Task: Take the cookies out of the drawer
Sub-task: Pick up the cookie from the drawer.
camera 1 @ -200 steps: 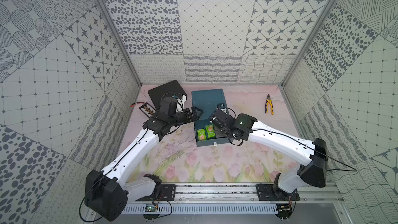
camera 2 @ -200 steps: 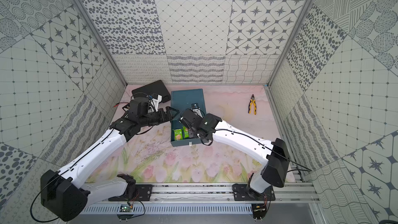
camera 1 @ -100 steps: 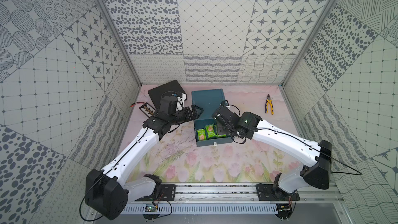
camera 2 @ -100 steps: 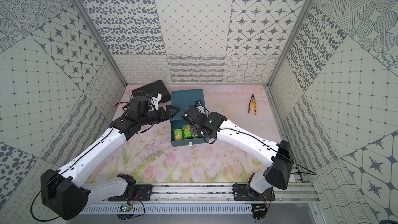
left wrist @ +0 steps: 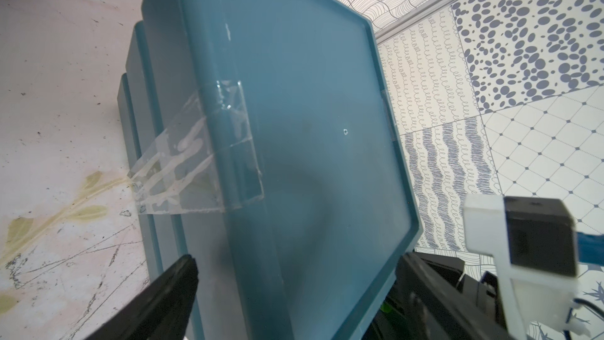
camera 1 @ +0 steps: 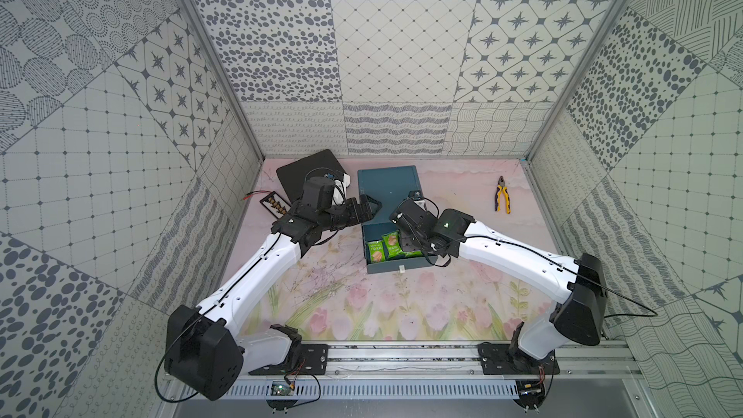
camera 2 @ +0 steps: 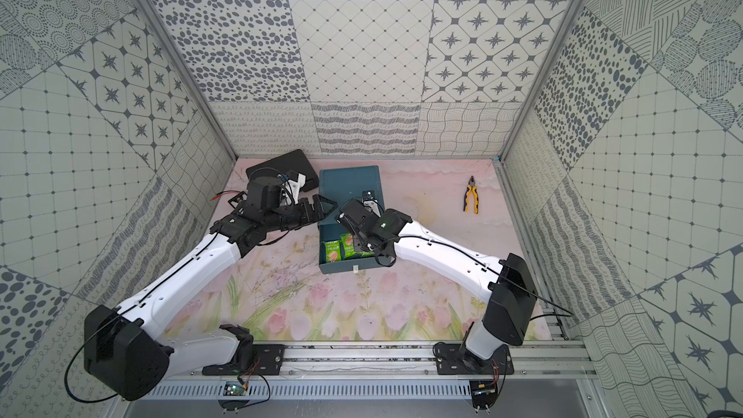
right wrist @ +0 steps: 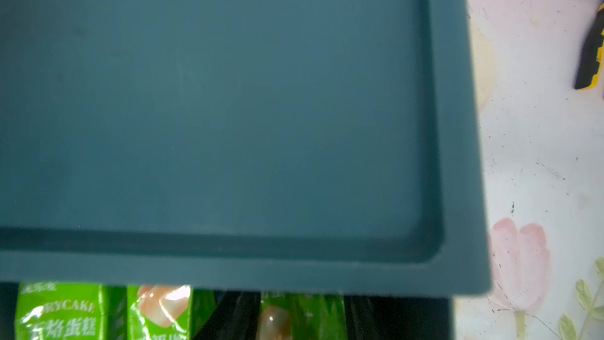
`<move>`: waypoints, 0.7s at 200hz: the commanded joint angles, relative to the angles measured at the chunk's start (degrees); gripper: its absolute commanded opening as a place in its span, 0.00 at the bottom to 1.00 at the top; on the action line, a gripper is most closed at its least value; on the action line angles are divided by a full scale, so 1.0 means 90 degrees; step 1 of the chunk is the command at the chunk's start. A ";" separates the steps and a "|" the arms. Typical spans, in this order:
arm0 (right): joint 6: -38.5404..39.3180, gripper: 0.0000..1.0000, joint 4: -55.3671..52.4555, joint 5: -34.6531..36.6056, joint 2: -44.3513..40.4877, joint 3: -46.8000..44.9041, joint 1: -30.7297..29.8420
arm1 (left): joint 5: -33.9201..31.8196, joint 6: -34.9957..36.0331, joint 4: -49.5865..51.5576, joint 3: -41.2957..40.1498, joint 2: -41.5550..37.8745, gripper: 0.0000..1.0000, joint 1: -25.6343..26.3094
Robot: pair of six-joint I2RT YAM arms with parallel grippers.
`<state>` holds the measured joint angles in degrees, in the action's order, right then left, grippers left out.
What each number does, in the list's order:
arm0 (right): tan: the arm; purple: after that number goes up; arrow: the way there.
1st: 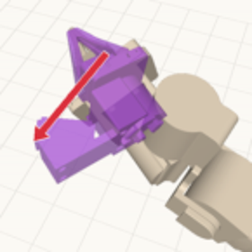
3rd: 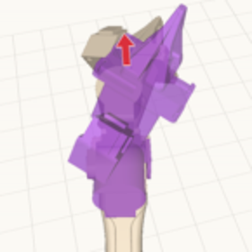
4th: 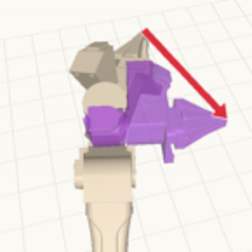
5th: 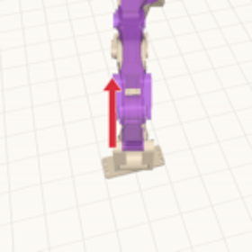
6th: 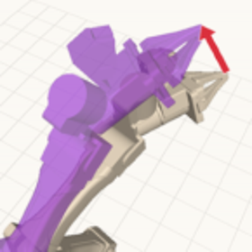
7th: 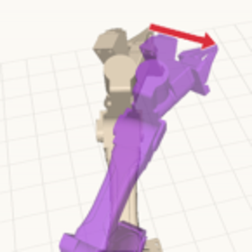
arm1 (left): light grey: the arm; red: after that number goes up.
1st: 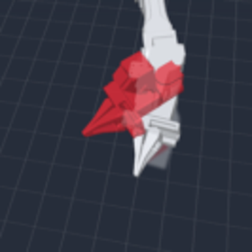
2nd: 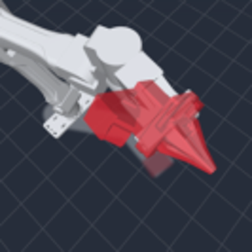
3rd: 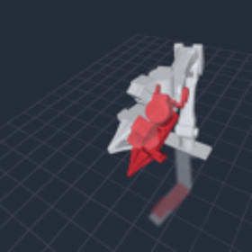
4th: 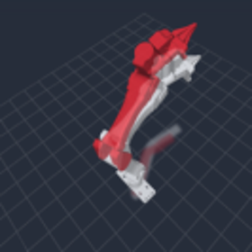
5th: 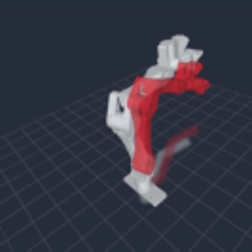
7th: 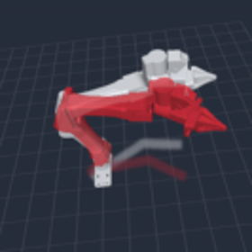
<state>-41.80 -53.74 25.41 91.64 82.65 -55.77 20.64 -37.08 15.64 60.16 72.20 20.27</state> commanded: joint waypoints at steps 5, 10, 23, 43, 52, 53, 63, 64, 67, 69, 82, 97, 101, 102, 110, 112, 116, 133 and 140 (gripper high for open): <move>-0.0113 0.33 0.0206 0.0075 0.0042 -0.0206 0.0034 | 0.0206 0.0019 -0.0343 0.0044 0.0015 0.99 0.0021; -0.0095 0.30 0.0227 0.0089 0.0024 -0.0227 0.0032 | 0.0207 0.0022 -0.0355 0.0044 0.0007 0.99 0.0021; -0.0075 0.25 0.0281 0.0121 -0.0039 -0.0272 0.0024 | 0.0216 0.0026 -0.0345 0.0044 -0.0014 0.99 -0.0011; -0.0016 0.16 0.0327 0.0163 -0.0146 -0.0316 -0.0023 | 0.0197 0.0019 -0.0322 0.0035 -0.0044 0.99 0.0013; 0.0052 0.14 0.0366 0.0151 -0.0188 -0.0322 -0.0059 | 0.0192 0.0013 -0.0314 0.0036 -0.0070 0.99 0.0011; 0.0068 0.13 0.0370 0.0153 -0.0195 -0.0324 -0.0061 | 0.0189 0.0006 -0.0313 0.0030 -0.0067 0.99 0.0012; 0.0117 0.10 0.0366 0.0193 -0.0235 -0.0313 -0.0109 | 0.0191 -0.0002 -0.0312 0.0020 -0.0089 0.98 0.0010; 0.0120 0.10 0.0366 0.0189 -0.0242 -0.0310 -0.0116 | 0.0189 -0.0007 -0.0312 0.0022 -0.0091 0.98 0.0012; 0.0126 0.09 0.0365 0.0185 -0.0263 -0.0307 -0.0128 | 0.0194 -0.0015 -0.0313 0.0018 -0.0101 0.99 0.0013; 0.0129 0.08 0.0368 0.0177 -0.0273 -0.0312 -0.0143 | 0.0184 -0.0014 -0.0307 0.0020 -0.0098 0.99 0.0016; 0.0193 0.02 0.0375 0.0156 -0.0344 -0.0288 -0.0211 | 0.0182 -0.0027 -0.0298 0.0022 -0.0151 0.99 0.0012; 0.0238 0.00 0.0365 0.0129 -0.0441 -0.0268 -0.0287 | 0.0149 -0.0035 -0.0269 0.0010 -0.0208 0.99 0.0012; 0.0256 0.00 0.0365 0.0118 -0.0466 -0.0258 -0.0304 | 0.0139 -0.0031 -0.0257 0.0006 -0.0224 0.99 0.0013; 0.0258 0.00 0.0365 0.0117 -0.0470 -0.0258 -0.0311 | 0.0134 -0.0031 -0.0250 0.0005 -0.0232 0.99 0.0013; 0.0268 0.00 0.0347 0.0092 -0.0525 -0.0241 -0.0335 | 0.0111 -0.0035 -0.0226 0.0001 -0.0275 0.99 0.0012; 0.0264 0.00 0.0341 0.0088 -0.0536 -0.0239 -0.0344 | 0.0107 -0.0034 -0.0219 -0.0003 -0.0283 0.99 0.0008; 0.0265 0.00 0.0339 0.0072 -0.0566 -0.0238 -0.0357 | 0.0087 -0.0035 -0.0205 0.0001 -0.0309 0.99 0.0007; 0.0263 0.00 0.0341 0.0000 -0.0697 -0.0257 -0.0390 | 0.0014 -0.0024 -0.0136 -0.0028 -0.0413 0.98 0.0014; 0.0260 0.00 0.0336 -0.0032 -0.0760 -0.0258 -0.0395 | -0.0022 -0.0019 -0.0104 -0.0040 -0.0451 0.99 0.0012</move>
<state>-40.01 -51.40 26.26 88.03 80.53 -58.85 20.80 -37.32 15.70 60.12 69.89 20.27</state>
